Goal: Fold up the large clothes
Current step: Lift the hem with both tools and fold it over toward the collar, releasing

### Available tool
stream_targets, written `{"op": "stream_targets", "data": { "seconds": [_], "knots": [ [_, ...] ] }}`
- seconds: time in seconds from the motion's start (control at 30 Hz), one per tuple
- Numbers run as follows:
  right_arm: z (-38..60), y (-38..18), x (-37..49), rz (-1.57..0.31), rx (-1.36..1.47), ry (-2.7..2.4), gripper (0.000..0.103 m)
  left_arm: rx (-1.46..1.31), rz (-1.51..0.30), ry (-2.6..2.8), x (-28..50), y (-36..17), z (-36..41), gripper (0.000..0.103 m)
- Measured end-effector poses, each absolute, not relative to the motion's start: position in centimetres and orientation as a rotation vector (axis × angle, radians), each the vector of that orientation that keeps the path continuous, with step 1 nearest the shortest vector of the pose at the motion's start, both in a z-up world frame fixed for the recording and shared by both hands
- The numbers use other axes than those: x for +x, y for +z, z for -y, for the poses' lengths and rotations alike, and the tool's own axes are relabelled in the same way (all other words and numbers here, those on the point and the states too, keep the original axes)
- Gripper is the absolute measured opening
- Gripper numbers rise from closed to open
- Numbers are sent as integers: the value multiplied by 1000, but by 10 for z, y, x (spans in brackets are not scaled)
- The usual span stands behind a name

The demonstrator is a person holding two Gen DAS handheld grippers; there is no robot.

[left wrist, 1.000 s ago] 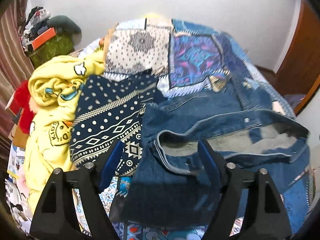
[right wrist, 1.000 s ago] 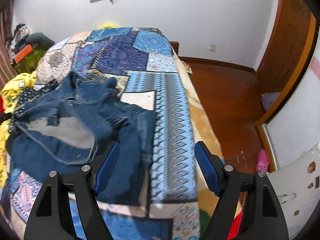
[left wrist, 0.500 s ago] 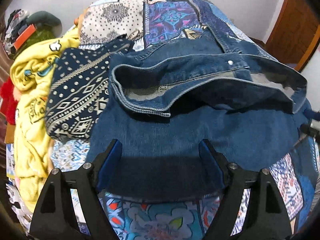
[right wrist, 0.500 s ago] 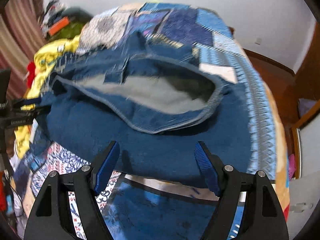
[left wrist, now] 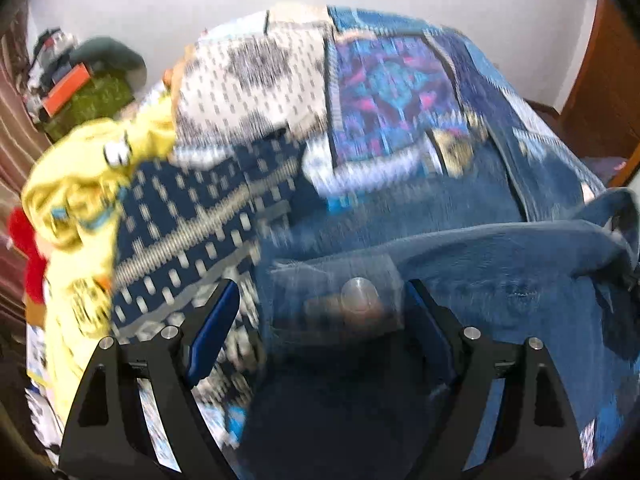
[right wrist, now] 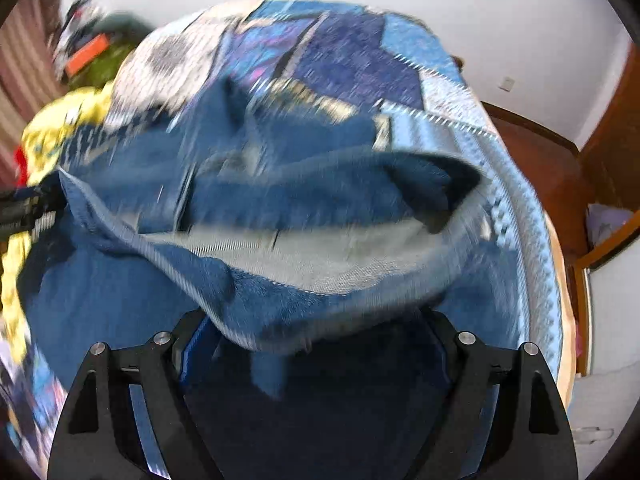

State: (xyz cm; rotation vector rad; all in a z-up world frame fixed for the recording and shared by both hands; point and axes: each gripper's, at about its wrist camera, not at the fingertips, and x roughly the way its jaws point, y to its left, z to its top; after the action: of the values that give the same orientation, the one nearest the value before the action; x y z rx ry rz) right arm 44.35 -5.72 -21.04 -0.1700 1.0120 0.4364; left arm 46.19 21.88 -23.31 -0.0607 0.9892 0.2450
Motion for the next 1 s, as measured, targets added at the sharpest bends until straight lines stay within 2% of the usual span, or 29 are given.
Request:
{"op": "stream_targets", "data": {
  "seconds": [0.13, 0.37, 0.63, 1.0],
  "knots": [
    [65, -193, 465, -952, -100, 320, 81, -78, -903, 325, 474, -206, -235, 84],
    [79, -164, 454, -924, 44, 366, 81, -161, -889, 277, 452, -189, -243, 84],
    [40, -164, 405, -934, -85, 517, 81, -105, -952, 113, 398, -195, -200, 84],
    [-20, -205, 353, -980, -267, 647, 81, -91, -1051, 16, 371, -234, -156, 84]
  ]
}}
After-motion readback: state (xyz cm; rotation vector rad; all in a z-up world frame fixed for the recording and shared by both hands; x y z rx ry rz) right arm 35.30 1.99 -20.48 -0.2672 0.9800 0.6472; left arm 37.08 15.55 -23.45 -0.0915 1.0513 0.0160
